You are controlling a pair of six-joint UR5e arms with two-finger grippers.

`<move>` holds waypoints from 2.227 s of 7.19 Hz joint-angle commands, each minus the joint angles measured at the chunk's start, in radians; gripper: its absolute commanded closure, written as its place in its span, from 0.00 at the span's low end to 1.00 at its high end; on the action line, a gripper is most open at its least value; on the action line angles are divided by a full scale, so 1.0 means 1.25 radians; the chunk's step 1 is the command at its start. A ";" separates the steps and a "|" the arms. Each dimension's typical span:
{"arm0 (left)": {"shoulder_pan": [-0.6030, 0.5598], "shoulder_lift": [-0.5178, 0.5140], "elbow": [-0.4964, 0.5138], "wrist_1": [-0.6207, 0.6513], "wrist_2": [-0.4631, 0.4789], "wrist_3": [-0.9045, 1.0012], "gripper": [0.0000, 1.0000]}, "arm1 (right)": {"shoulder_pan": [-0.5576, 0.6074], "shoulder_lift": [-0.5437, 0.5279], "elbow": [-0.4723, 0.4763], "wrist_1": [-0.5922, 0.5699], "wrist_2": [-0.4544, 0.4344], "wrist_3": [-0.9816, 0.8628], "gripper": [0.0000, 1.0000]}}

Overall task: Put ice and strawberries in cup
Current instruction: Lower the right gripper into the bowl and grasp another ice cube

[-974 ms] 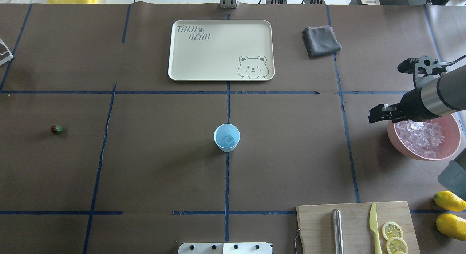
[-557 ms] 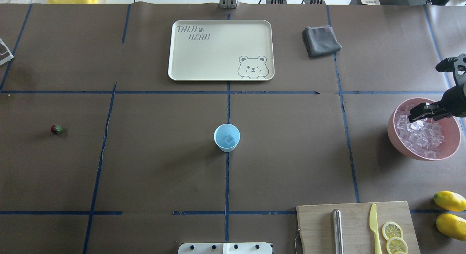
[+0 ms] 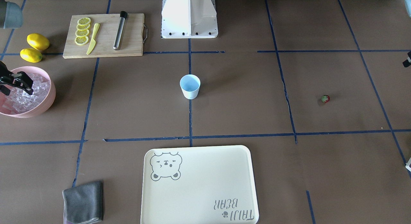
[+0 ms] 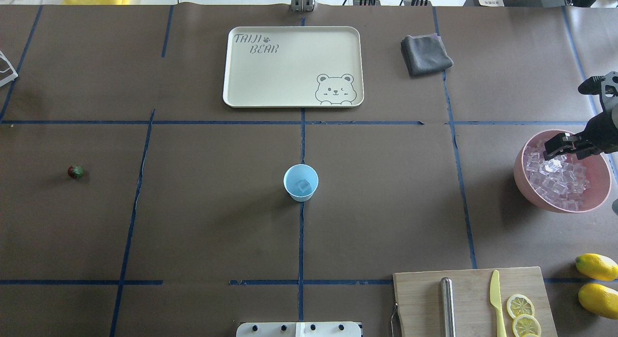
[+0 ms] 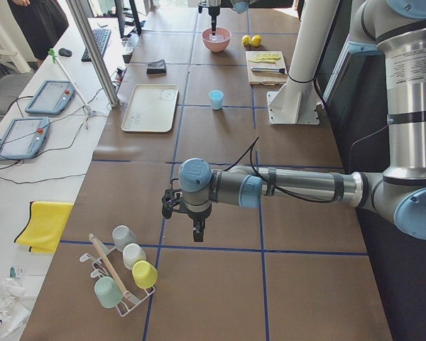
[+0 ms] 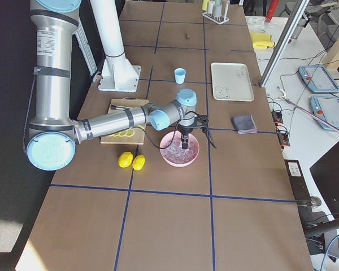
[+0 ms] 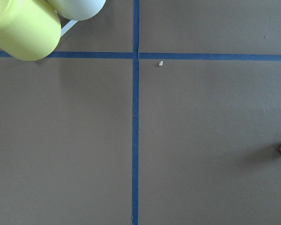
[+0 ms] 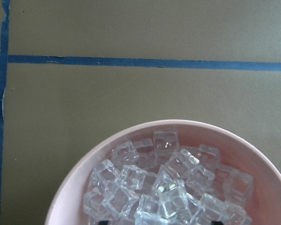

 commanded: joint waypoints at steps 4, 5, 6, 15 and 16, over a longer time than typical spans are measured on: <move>0.001 0.005 0.000 -0.001 0.001 0.000 0.00 | -0.003 0.009 -0.038 0.001 0.046 0.046 0.22; 0.000 0.005 0.000 -0.001 0.001 0.000 0.00 | -0.011 0.009 -0.038 0.001 0.046 0.061 0.23; 0.001 0.005 0.000 -0.001 -0.001 0.000 0.00 | -0.012 0.009 -0.041 0.001 0.045 0.061 0.26; 0.000 0.005 -0.002 -0.001 -0.001 0.000 0.00 | -0.016 0.008 -0.047 0.002 0.048 0.065 0.58; 0.000 0.005 -0.006 0.000 -0.001 0.000 0.00 | -0.016 0.008 -0.043 0.002 0.048 0.065 0.63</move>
